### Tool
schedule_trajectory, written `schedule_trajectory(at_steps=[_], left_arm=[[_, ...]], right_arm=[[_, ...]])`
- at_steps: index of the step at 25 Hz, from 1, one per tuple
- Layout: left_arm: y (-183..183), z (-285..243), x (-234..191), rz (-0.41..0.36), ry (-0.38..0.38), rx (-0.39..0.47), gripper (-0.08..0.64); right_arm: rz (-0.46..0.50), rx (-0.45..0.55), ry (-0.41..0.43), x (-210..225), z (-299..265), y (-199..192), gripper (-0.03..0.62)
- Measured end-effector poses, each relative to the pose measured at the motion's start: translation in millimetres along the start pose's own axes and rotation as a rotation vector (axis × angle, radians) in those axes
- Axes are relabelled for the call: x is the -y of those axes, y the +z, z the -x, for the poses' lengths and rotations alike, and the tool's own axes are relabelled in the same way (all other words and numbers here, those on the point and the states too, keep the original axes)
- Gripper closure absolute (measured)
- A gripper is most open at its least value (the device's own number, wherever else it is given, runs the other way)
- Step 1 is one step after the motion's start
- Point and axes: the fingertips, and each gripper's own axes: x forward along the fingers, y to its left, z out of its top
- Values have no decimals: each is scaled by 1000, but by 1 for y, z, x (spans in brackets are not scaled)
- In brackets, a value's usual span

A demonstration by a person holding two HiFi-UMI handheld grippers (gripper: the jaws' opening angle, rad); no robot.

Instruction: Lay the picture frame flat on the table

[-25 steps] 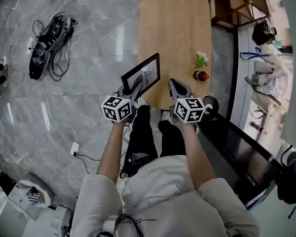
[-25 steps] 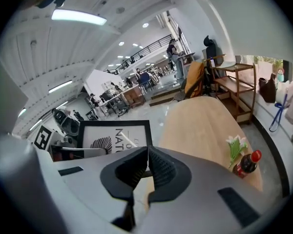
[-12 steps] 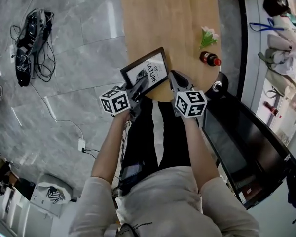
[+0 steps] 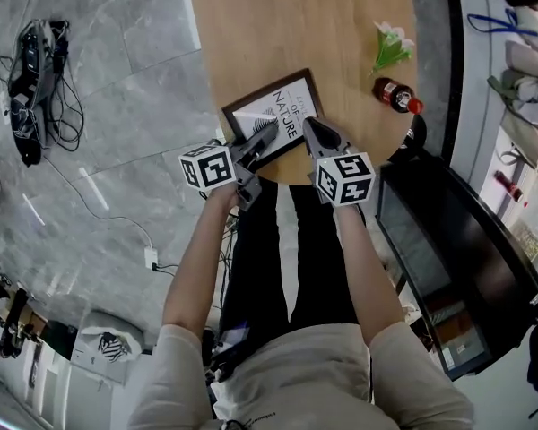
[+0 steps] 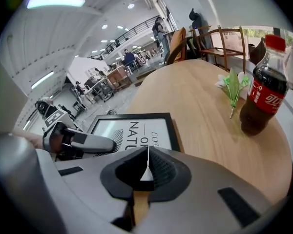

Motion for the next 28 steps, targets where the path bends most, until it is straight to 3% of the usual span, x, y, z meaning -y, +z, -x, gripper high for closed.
schedule_trajectory(at_steps=[3, 6, 9, 28], left_arm=[[-10, -9, -4, 12, -34, -91, 532], [-21, -28, -17, -29, -8, -155, 532], [-21, -33, -23, -70, 30, -164, 532], [-24, -4, -43, -113, 109, -227, 486]], right_arm=[[-18, -9, -14, -2, -7, 0, 557], [-5, -28, -38, 19, -19, -10, 557], [-8, -31, -34, 26, -25, -14, 557], [21, -27, -61, 22, -30, -21, 557]])
